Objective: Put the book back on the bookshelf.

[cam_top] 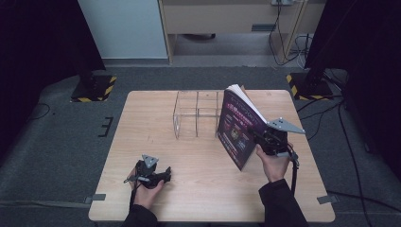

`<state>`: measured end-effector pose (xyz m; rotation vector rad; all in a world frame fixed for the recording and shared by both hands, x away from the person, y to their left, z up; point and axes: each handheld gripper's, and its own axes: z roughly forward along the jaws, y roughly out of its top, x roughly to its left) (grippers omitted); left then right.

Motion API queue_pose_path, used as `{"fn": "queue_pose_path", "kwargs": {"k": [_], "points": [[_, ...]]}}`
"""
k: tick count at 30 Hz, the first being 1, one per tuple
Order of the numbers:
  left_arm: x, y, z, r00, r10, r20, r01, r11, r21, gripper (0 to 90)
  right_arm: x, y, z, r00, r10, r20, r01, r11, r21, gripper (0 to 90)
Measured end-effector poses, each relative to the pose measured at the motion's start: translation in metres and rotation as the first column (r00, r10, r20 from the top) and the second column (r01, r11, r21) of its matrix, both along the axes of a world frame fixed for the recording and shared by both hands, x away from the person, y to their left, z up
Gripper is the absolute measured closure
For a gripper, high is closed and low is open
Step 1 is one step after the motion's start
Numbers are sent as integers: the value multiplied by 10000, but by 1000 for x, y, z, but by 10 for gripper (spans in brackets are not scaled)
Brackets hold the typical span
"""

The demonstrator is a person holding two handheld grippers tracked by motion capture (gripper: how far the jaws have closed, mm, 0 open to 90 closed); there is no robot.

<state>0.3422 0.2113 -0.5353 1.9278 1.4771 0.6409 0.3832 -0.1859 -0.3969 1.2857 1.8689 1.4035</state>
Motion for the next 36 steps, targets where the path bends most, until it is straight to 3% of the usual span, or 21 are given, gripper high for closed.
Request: {"fn": "queue_pose_path", "kwargs": {"k": [10, 22, 29, 36], "points": [[0, 0, 0, 10000, 7, 7, -7, 10000, -5, 144, 2, 12, 6, 9955, -399, 856, 426, 9986, -300, 827], [0, 0, 0, 10000, -1, 10, 1, 10000, 8, 144, 36, 25, 9, 9847, -1018, 1414, 1062, 9941, -238, 827], [0, 0, 0, 10000, 5, 12, -5, 10000, 3, 144, 56, 35, 0, 9801, -1291, 1510, 1333, 9909, -180, 827], [0, 0, 0, 10000, 4, 14, -4, 10000, 1, 144, 65, 40, -8, 9756, -1470, 1630, 1519, 9882, -182, 827]]}}
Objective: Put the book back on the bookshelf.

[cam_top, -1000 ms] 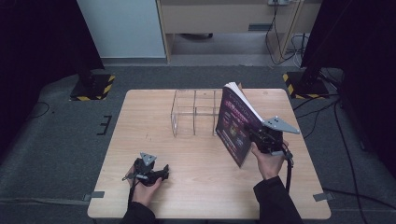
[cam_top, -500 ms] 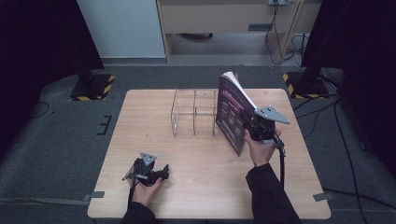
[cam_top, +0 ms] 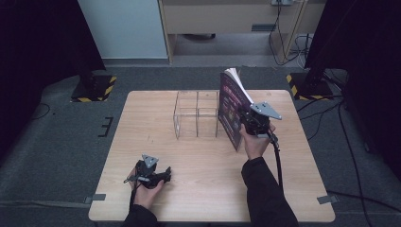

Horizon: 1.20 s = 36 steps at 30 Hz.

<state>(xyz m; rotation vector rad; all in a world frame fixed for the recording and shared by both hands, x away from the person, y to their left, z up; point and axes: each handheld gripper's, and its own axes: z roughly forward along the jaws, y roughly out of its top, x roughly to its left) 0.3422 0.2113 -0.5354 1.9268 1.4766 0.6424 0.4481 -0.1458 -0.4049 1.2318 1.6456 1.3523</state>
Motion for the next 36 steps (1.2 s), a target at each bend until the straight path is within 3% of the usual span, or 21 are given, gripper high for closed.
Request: {"fn": "queue_pose_path", "kwargs": {"k": [7, 12, 36], "points": [[0, 0, 0, 10000, 6, 1, -6, 10000, 3, 143, 3, 0, -2, 9997, -107, 210, 104, 9998, 157, 826], [0, 0, 0, 10000, 0, 0, 0, 10000, 1, 143, 4, 2, -3, 9996, -149, 248, 151, 9998, -102, 822], [0, 0, 0, 10000, 1, 0, -1, 10000, 2, 143, 6, -2, -5, 9998, -139, -151, 132, 9989, -456, 714]]}}
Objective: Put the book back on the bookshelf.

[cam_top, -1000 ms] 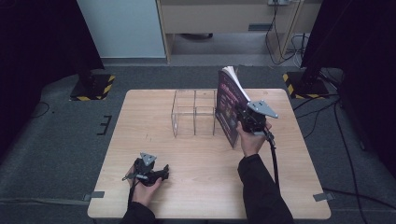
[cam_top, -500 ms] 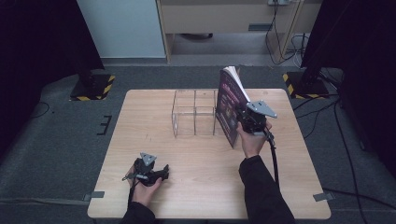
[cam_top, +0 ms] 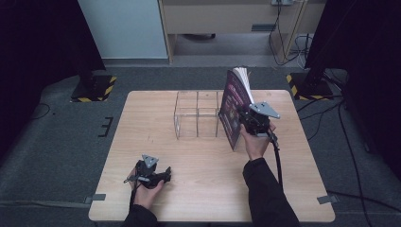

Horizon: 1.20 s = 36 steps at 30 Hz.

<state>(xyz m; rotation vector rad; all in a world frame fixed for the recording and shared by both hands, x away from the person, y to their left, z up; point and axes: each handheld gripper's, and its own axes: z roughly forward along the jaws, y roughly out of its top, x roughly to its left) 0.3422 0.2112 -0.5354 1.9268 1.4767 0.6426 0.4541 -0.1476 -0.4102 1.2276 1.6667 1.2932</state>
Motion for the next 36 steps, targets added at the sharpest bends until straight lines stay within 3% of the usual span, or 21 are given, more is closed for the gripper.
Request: {"fn": "queue_pose_path", "kwargs": {"k": [7, 12, 16, 20, 24, 29, 33, 36], "points": [[0, 0, 0, 10000, -1, -3, 1, 10000, 0, 143, 1, 0, -1, 10000, -48, -16, 48, 9999, -134, 603], [0, 0, 0, 10000, 1, -1, -1, 10000, -1, 143, 2, -2, -2, 9999, -100, -76, 99, 9999, -114, 409], [0, 0, 0, 10000, 2, 0, -2, 10000, -1, 143, 0, -4, -2, 9996, 200, -217, -199, 9998, 42, 279], [0, 0, 0, 10000, 1, 0, -1, 10000, -1, 143, -7, -11, -4, 9988, 396, -300, -384, 9985, 384, 210], [0, 0, 0, 10000, 1, -2, -1, 10000, 2, 143, -17, -20, -7, 9965, 620, -561, -604, 9978, 283, 167], [0, 0, 0, 10000, 2, -1, -2, 10000, 0, 143, -34, -36, -16, 9876, 1165, -1048, -1139, 9930, 309, 141], [0, 0, 0, 10000, 1, -3, -1, 10000, 1, 143, -48, -54, -32, 9704, 1790, -1621, -1746, 9838, 415, 118], [0, 0, 0, 10000, -2, -4, 2, 10000, 0, 143, -58, -68, -47, 9606, 1930, -2002, -1879, 9812, 444, 110]]}}
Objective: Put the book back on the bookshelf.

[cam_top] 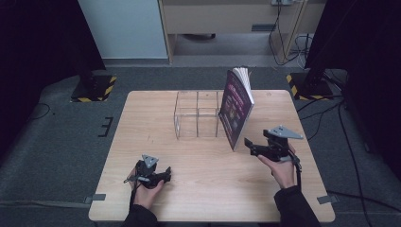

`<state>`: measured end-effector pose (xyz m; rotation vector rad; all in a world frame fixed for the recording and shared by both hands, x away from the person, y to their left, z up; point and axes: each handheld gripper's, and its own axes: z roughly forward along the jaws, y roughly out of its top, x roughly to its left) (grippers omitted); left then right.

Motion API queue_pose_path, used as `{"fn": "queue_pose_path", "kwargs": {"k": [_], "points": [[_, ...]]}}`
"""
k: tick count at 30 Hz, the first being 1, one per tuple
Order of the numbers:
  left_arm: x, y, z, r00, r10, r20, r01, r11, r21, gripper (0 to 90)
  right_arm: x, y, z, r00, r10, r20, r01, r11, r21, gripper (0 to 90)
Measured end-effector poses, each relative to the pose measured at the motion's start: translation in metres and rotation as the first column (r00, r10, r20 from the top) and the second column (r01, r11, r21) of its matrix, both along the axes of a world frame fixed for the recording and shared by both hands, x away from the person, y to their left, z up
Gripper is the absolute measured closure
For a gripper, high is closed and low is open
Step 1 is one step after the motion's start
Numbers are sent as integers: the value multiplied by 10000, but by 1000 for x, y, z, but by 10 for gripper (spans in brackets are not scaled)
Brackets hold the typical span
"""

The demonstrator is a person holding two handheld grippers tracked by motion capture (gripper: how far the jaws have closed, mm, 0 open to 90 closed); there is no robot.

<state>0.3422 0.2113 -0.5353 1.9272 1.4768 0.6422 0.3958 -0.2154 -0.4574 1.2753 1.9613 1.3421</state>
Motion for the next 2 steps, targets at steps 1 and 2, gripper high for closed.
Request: {"fn": "queue_pose_path", "kwargs": {"k": [1, 2], "points": [[0, 0, 0, 10000, 5, 1, -5, 10000, -1, 143, -3, -5, -5, 10000, -27, -85, 26, 9999, -122, 110], [0, 0, 0, 10000, 0, 0, 0, 10000, -3, 143, -6, -9, -11, 9999, -105, -120, 101, 9995, -292, 111]]}}
